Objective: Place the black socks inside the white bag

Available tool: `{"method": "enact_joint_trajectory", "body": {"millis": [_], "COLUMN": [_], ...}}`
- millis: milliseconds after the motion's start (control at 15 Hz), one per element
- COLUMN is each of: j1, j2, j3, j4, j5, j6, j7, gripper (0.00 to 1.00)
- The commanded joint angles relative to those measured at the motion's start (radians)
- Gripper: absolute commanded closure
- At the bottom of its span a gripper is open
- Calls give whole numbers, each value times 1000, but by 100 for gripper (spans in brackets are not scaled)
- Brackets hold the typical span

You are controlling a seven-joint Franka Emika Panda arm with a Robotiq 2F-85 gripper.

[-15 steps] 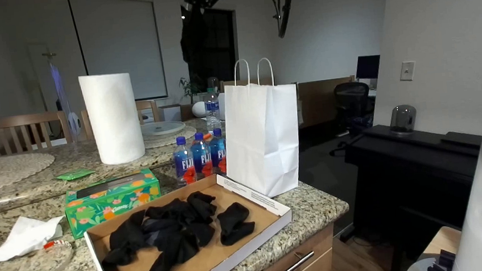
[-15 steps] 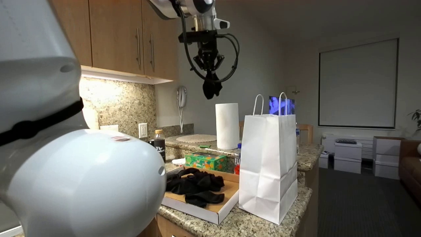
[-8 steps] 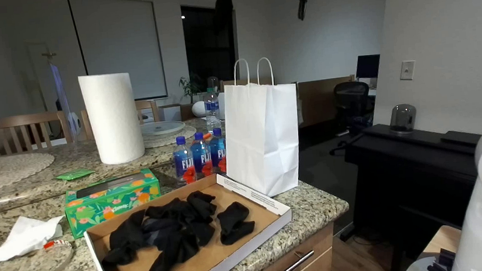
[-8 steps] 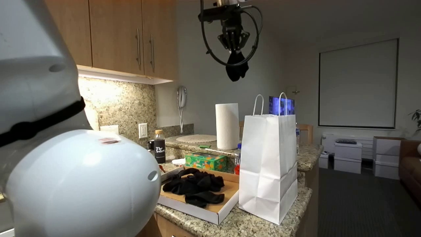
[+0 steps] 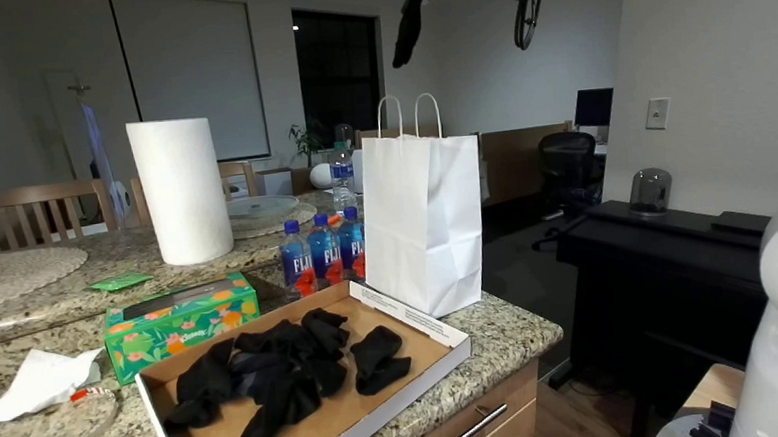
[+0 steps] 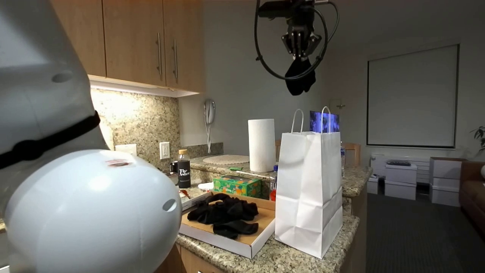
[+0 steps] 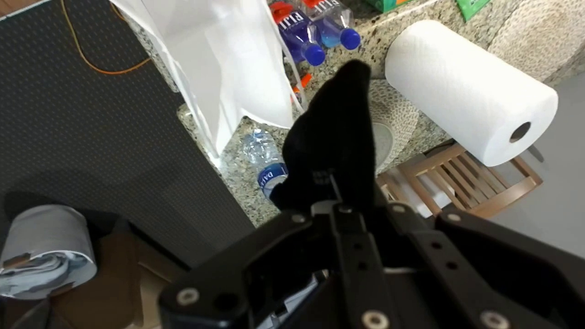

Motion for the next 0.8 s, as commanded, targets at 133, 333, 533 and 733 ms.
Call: {"method": "enact_joint_trajectory", "body": {"millis": [133,333,533,733], "j1": [-48,-52,-56,-58], "j2": [15,37,72,102], "j3": [4,14,32,39], "j4": [-34,-37,-22,-20], "j5": [-5,-16,-50,-78], "j6": [-86,-114,-129,-137], "j7": [41,52,90,127], "gripper": [92,92,92,92]}}
